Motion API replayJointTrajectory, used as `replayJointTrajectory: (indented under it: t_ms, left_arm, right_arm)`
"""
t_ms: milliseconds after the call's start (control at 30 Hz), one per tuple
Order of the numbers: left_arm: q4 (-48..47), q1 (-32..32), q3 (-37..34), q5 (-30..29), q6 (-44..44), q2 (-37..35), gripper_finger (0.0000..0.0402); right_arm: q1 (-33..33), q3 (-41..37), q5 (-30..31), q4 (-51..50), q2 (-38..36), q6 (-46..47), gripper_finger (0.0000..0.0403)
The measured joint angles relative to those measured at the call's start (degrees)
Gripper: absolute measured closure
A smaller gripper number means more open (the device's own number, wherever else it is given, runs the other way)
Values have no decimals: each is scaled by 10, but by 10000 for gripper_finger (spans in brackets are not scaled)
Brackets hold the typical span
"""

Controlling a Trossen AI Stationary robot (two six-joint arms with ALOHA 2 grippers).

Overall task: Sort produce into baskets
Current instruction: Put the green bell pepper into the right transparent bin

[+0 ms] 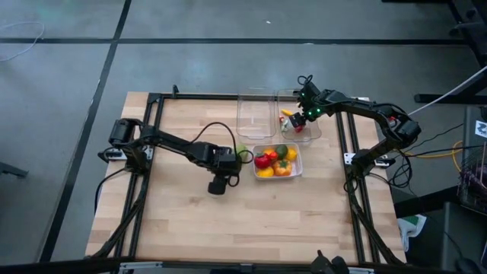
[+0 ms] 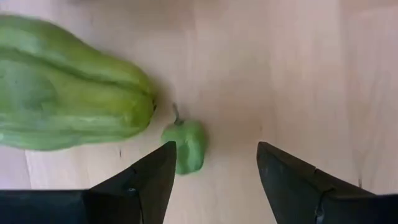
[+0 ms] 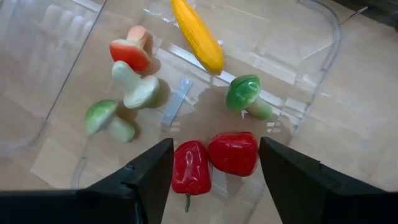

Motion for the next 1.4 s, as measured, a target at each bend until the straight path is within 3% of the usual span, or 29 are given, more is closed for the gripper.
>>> replayJointTrajectory:
  t_ms: [467,967,1400]
  left_arm:
    - [36,27,-35,-22,-63,2,180]
    - [106,25,-65,-18,-67,2,181]
    - [122,25,-65,-18,-65,6,264]
  right_arm:
    - [0,0,-1,-2,0,0,166]
    - [0,0,-1,-2,0,0,166]
    - [0,0,-24,-2,0,0,166]
